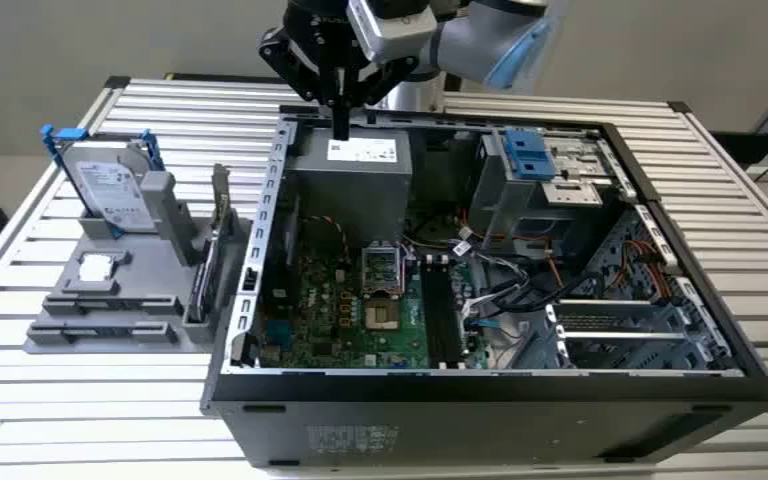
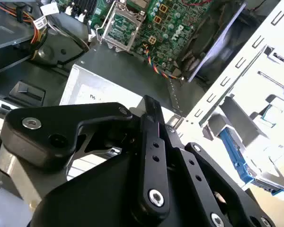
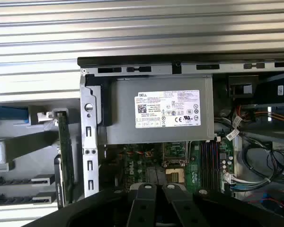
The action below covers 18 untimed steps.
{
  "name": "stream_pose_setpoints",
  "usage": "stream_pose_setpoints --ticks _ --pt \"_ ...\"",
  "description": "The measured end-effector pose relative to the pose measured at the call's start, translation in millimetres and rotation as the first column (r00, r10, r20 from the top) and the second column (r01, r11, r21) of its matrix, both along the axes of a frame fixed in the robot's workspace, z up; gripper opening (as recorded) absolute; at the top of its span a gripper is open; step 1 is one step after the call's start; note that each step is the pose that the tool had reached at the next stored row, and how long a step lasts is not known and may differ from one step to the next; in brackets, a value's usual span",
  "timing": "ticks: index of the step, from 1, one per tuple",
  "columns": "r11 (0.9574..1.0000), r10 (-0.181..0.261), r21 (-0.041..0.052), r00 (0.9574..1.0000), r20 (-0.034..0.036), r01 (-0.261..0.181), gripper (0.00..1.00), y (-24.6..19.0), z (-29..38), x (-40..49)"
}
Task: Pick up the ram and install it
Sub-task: 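Reach for the ram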
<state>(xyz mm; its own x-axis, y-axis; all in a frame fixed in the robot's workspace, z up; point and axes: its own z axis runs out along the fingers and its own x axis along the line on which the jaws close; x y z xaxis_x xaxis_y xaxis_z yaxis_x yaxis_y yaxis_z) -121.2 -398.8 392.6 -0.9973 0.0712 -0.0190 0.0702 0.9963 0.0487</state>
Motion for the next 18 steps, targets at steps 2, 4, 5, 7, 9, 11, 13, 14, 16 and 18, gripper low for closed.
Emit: stream_pose_setpoints --ticks 2,4,5,7,9,11,13,14,16,18 --pt "1.0 0.0 0.0 1.0 0.0 0.0 0.0 0.0 0.0 0.0" --pt "1.0 0.0 0.0 1.0 0.0 0.0 0.0 0.0 0.0 0.0" --pt "1.0 0.0 0.0 1.0 0.0 0.0 0.0 0.0 0.0 0.0" --pt "1.0 0.0 0.0 1.0 0.0 0.0 0.0 0.0 0.0 0.0" --pt "1.0 0.0 0.0 1.0 0.0 0.0 0.0 0.0 0.0 0.0" --pt "1.0 0.0 0.0 1.0 0.0 0.0 0.0 0.0 0.0 0.0" --pt "1.0 0.0 0.0 1.0 0.0 0.0 0.0 0.0 0.0 0.0" --pt "1.0 0.0 0.0 1.0 0.0 0.0 0.0 0.0 0.0 0.0" --pt "1.0 0.0 0.0 1.0 0.0 0.0 0.0 0.0 0.0 0.0" --pt "1.0 0.0 0.0 1.0 0.0 0.0 0.0 0.0 0.0 -1.0"
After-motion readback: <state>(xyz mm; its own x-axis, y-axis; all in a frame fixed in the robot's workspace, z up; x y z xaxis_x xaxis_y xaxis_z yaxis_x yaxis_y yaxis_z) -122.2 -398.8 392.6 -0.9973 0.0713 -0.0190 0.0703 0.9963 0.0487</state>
